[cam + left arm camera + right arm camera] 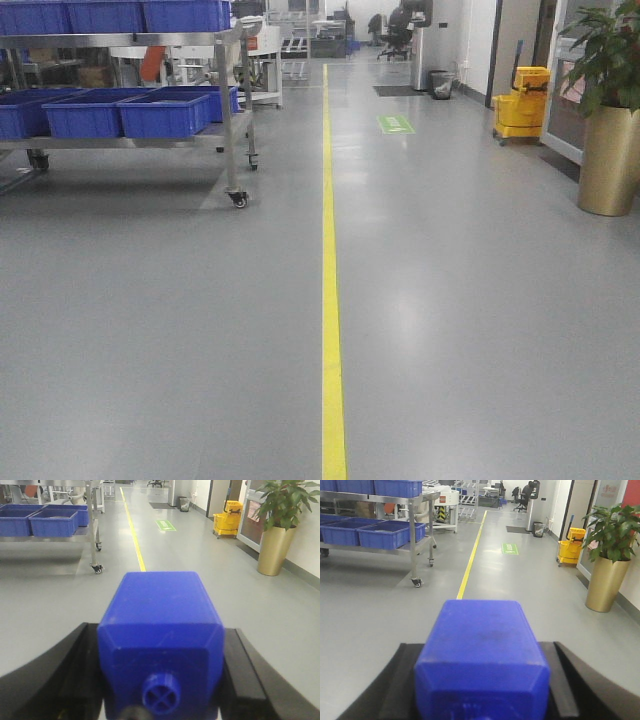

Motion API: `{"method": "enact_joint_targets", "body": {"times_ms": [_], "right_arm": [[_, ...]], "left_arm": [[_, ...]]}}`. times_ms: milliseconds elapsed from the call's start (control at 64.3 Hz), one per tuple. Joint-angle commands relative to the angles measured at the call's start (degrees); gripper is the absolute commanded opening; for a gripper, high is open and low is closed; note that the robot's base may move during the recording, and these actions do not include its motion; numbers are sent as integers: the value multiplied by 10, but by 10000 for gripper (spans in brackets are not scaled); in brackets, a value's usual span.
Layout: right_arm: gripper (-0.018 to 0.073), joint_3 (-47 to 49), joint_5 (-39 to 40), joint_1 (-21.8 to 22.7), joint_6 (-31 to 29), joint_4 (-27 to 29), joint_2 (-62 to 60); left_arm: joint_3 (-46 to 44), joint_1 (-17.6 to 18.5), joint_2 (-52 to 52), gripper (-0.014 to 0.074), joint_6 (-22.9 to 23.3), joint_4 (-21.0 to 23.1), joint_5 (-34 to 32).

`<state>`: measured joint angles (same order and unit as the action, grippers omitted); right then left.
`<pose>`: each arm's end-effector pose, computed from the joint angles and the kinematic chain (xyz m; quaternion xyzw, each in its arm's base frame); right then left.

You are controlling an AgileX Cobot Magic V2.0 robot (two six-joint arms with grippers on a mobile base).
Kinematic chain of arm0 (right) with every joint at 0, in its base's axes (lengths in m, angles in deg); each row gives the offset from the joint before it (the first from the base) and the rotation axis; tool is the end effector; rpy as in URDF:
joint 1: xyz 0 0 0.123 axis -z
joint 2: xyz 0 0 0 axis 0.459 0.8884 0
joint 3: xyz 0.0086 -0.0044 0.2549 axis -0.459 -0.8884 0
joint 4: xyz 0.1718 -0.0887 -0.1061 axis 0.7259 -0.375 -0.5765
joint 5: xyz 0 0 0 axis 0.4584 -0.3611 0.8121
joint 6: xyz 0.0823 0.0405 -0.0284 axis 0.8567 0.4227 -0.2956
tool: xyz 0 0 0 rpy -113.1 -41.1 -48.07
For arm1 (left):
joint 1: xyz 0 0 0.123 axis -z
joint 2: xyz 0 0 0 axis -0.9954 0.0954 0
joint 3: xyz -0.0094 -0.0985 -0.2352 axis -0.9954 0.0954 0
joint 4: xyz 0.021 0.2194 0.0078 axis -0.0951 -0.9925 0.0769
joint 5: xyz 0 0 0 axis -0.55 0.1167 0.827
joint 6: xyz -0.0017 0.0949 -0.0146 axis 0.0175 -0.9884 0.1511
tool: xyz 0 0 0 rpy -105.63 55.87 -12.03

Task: Pick and sort blue part to right shelf
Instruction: 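Drive along the yellow-lined aisle past the bin racks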

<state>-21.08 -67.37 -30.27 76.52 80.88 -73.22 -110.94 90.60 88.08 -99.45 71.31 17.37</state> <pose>0.0572 0.0017 0.2937 -0.0219 0.7052 0.0046 0.7087 0.0551 -0.0167 0.2970 0.0486 0.7406 -0.1021 0.6623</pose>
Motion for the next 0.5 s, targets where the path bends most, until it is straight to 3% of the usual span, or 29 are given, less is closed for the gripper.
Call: {"method": "enact_joint_targets", "body": {"times_ms": [0, 482], "right_arm": [[411, 17, 55, 3, -2, -5, 6], [411, 17, 55, 3, -2, -5, 6]], "left_arm": [[-17, 1, 5, 388, 3, 5, -50], [-17, 1, 5, 388, 3, 5, -50]]}}
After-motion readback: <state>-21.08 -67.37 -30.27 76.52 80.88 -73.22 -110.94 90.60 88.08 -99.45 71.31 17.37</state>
